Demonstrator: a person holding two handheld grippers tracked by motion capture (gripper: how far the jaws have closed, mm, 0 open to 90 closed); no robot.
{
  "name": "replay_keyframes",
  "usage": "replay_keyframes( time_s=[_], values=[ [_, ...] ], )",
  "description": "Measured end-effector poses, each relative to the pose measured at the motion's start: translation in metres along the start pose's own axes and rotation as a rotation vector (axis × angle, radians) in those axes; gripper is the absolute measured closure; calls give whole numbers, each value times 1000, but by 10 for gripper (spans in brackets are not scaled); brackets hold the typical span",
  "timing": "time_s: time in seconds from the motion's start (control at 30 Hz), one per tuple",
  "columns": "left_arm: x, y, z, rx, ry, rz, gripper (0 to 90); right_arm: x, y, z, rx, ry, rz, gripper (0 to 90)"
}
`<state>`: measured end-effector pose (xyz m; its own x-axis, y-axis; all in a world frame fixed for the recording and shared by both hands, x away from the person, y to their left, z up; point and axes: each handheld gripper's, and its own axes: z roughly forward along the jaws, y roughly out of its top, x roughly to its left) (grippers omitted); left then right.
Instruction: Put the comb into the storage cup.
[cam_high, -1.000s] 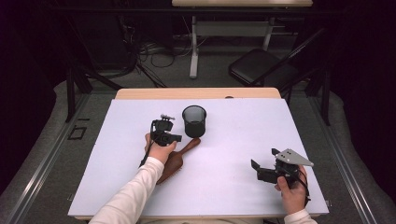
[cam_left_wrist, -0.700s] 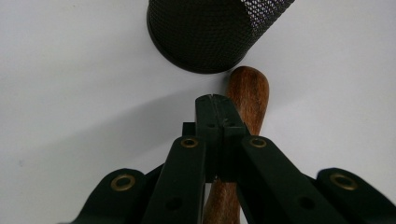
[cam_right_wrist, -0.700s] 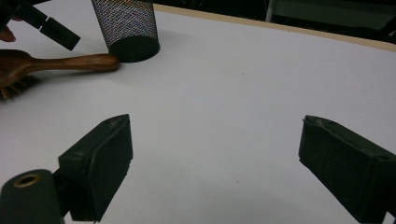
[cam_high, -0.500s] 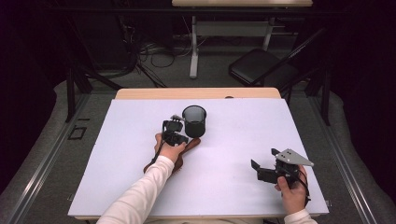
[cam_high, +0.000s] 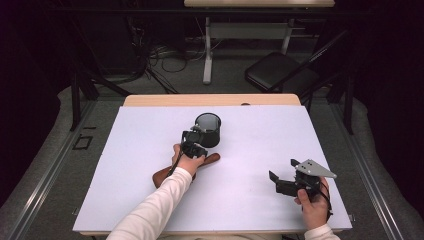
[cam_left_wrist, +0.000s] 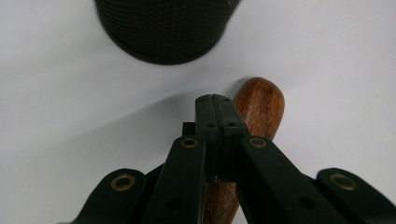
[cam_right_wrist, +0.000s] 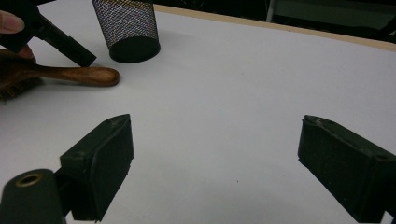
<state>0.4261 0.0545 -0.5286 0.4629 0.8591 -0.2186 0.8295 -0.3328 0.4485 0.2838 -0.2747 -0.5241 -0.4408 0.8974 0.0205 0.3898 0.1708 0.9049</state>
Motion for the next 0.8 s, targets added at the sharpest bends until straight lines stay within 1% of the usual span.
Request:
replay_keyframes(
  time_s=[0.03,0.07,0.1,0.17,0.23,0.27,0.3,0.37,0.57,0.8],
  values=[
    [-2,0,0,8,-4,8,900,0,0,0,2,1,0,103],
    [-6,-1,1,14,-8,29,900,0,0,0,-3,0,-1,104],
    [-6,-1,1,14,-8,29,900,0,0,0,-3,0,-1,104],
    [-11,-3,1,16,-6,45,900,0,0,0,-5,1,-2,104],
    [-14,-5,1,20,-18,55,900,0,0,0,-4,0,0,105],
    [-18,-6,1,21,-23,68,900,0,0,0,-4,0,0,106],
    [-18,-6,1,21,-23,68,900,0,0,0,-4,0,0,106],
    [-22,-8,0,28,-28,86,900,0,0,0,-3,1,0,106],
    [-30,-15,0,33,-47,109,900,0,0,0,-4,0,-3,106],
    [-32,-25,-1,37,-69,122,900,0,0,0,-4,1,-2,106]
  ],
)
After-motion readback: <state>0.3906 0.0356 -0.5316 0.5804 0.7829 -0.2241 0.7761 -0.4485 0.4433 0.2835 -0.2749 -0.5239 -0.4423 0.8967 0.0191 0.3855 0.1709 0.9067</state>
